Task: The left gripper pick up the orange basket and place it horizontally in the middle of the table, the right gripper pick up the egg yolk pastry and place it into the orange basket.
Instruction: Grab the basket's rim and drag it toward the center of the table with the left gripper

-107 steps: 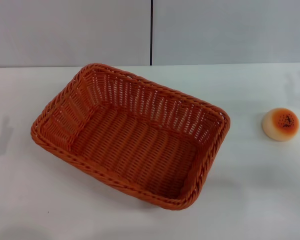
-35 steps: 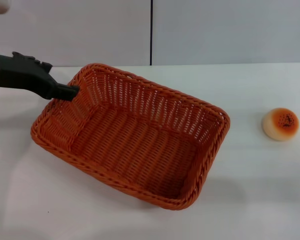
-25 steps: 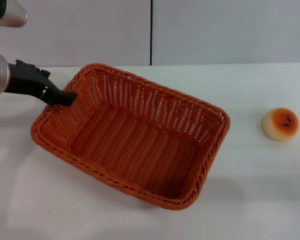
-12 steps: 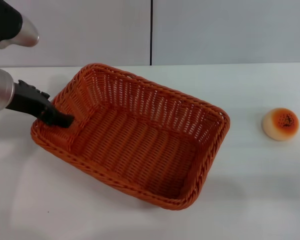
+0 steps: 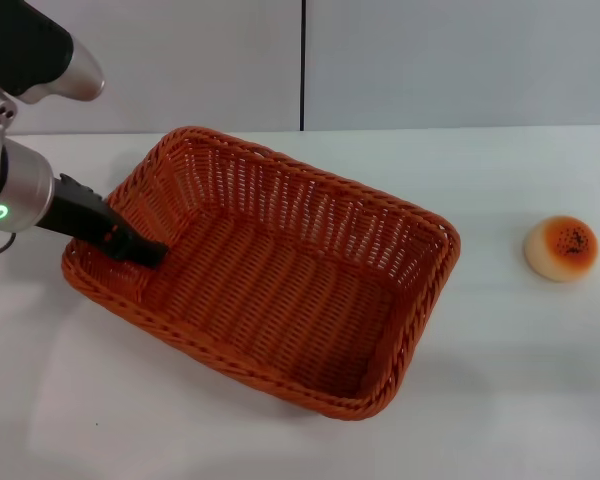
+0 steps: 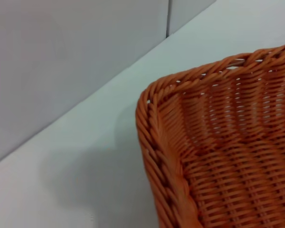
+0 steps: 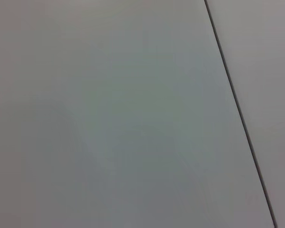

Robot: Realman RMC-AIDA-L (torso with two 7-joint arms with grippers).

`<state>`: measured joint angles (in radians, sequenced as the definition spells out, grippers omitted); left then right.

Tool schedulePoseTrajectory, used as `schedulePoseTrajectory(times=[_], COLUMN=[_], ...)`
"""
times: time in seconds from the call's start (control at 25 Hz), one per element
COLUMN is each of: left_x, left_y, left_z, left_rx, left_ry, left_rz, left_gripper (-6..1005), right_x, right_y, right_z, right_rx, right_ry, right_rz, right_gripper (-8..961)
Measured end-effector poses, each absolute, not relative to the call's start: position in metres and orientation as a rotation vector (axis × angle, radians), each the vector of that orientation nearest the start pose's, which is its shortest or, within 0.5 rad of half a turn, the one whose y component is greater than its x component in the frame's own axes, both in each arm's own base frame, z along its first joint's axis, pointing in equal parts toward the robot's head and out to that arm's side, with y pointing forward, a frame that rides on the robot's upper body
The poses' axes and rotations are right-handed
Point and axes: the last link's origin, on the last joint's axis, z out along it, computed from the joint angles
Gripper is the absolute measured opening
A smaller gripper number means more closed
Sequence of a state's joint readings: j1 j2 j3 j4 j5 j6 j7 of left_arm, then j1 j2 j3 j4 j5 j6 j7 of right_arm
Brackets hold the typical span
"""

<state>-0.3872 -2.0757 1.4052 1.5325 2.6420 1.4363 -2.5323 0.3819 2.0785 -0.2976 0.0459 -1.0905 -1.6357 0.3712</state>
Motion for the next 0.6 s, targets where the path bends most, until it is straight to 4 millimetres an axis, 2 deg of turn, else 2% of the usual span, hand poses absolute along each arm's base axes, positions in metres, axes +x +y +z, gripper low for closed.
schedulePoseTrajectory(times=[0.24,0.44,0.52,0.6], left_x=[-0.2109,-0.2094,-0.2102,-0.2107], left_y=[0.3392,0.3418,0.3429,0.3431], left_z=[0.0207,0.0208,0.021,0.021], left_rx=[-2.425,-2.407,-2.4,-2.398], left_ry=[-0.912,-0.942,-0.953,-0.954], left_rz=[0.384,0.329,0.305,0.3], left_gripper=[841,702,512,462], right_x=[0.3297,0.3308,0.3317,0.332], right_y=[0.2803,0.279,0.278,0.2776], right_z=[0.0321,0.0321,0.0321,0.0321], right_rx=[-1.404,-1.403,-1.402,-1.401], right_ry=[0.43,0.433,0.435,0.436], right_rz=[1.03,1.027,1.024,1.023], right_gripper=[567,564,563,562])
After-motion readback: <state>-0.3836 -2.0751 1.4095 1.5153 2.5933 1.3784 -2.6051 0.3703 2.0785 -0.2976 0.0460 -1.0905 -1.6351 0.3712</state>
